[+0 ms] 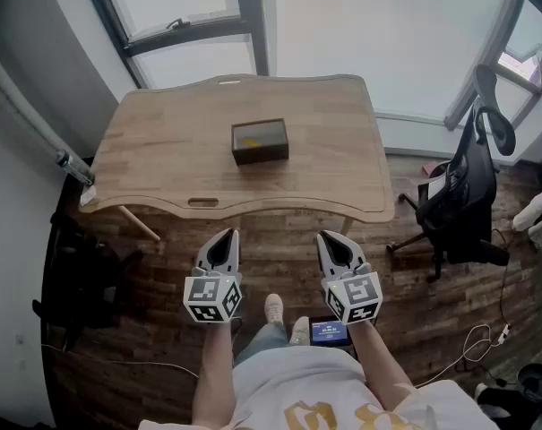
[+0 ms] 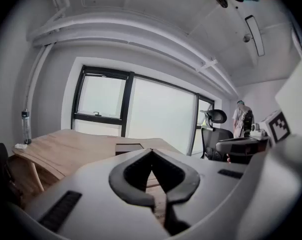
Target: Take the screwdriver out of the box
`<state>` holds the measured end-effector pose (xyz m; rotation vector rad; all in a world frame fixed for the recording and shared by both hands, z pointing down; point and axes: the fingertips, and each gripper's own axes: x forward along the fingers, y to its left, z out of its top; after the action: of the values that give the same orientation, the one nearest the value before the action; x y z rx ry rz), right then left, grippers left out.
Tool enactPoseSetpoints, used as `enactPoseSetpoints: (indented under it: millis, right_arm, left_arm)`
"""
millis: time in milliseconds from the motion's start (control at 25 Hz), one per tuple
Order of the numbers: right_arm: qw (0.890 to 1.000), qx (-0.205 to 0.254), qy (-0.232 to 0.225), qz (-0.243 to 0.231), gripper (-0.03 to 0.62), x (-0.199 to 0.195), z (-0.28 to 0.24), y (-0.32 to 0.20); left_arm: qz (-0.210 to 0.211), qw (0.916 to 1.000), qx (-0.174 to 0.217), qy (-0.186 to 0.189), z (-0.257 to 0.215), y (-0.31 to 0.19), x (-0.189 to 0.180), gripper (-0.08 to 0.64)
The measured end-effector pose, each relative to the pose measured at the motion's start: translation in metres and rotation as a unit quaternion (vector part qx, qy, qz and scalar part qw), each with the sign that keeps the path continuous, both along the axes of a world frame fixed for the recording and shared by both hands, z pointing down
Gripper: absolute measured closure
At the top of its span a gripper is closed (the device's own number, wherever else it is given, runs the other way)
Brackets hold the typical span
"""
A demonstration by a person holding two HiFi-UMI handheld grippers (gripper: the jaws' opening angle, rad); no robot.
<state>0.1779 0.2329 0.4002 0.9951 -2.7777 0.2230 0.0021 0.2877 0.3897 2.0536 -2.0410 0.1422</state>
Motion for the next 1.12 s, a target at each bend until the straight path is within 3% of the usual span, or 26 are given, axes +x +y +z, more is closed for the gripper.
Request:
enactPoseSetpoints:
  millis: [160,360,680,960,1120]
  right_arm:
    - [1.000,-0.002,0.001,0.005,0.561,0.009,0.000,0.006]
    - [1.000,-0.002,0.001,-0.002,0.561,0.012,0.000,0.010]
    - [1.000,-0.014,-0.013,0.007,0.560,0.011,0.001,-0.004]
    - [0.999,-0.021,-0.027,0.007,0.560,0.002,0.009,-0.024]
    - [0.999,-0.022,-0.028,0.005,0.560,-0.010,0.013,-0.046]
  left_arm:
    - [0.002,0.9996,-0.023,-0.017,0.003,0.007,0.008,0.548]
    - [0.008,0.9990,-0.031,0.032,0.005,0.013,0.018,0.548]
    - [-0.003,0.9988,-0.050,0.001,0.008,0.009,0.013,0.548]
    - [-0.009,0.9999,-0.013,0.000,-0.002,-0.008,0.002,0.548]
    - [-0.008,0.9998,-0.018,-0.007,0.005,-0.034,-0.009,0.548]
